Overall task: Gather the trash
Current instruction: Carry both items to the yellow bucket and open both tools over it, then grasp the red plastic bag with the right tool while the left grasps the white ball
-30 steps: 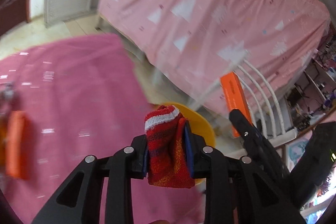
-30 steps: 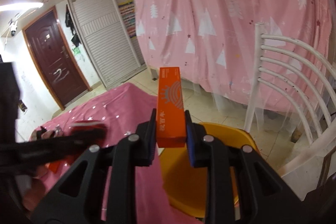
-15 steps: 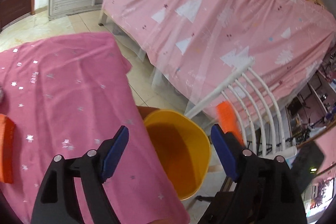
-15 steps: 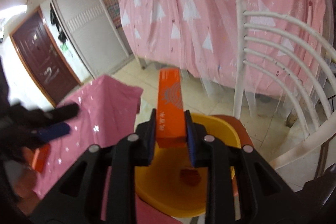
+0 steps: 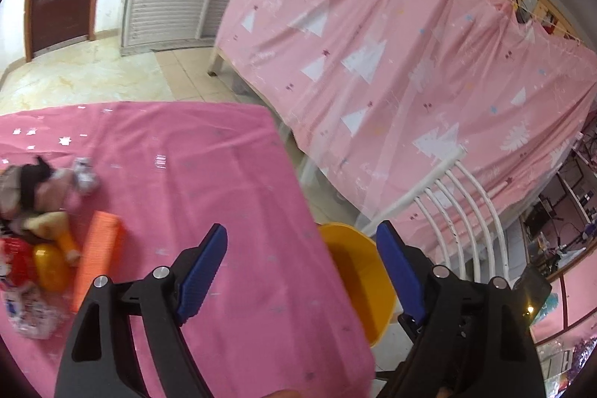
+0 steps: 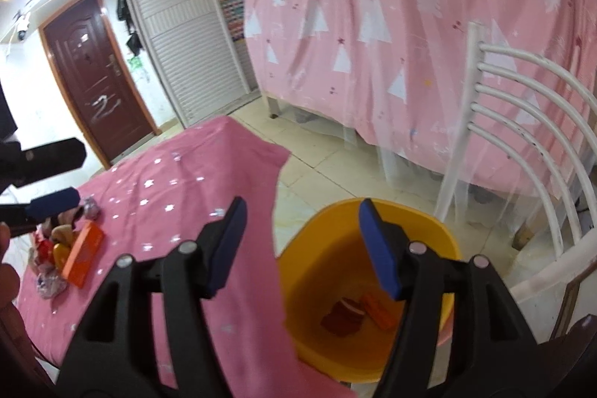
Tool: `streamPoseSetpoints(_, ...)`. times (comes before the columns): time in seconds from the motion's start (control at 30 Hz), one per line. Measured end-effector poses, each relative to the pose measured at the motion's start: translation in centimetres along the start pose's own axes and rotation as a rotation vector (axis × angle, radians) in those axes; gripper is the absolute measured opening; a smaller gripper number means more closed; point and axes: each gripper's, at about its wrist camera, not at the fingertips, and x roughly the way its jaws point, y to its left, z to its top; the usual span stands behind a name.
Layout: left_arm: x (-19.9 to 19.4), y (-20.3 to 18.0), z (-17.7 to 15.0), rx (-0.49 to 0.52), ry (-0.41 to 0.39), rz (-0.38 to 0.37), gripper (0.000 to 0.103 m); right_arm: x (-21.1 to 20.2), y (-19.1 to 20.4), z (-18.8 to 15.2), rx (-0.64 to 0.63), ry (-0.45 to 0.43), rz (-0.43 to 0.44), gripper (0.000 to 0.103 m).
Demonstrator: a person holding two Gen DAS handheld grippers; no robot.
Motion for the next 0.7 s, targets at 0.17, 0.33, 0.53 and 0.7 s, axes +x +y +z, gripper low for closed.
streamPoseSetpoints(0.17, -2.8, 4.2, 0.5, -0.016, -0.026, 0.043, 0.076, -0.7, 3.8, -0.9, -0.060, -0.014, 0.045, 0.066)
streamPoseSetpoints(0.33, -5.7, 8.7, 0.5, -0.017, -0.049, 0.113, 0.077, -0.1, 7.8, -2.0, -0.096, 0.027, 0.098, 0.067)
streamPoseSetpoints(0.53, -9.5, 14.6, 0.2, -0.027, -0.095, 0.223, 0.077, 0.3, 13.2, -2.4, -0.173, 0.060, 0.163, 0.069)
streamPoseSetpoints(0.7, -11.4, 19.2, 0.0, -0.058, -0.101, 0.296, 0.078, 0.2, 17.4, -2.8, -0.238, 0.070, 0.204, 0.072)
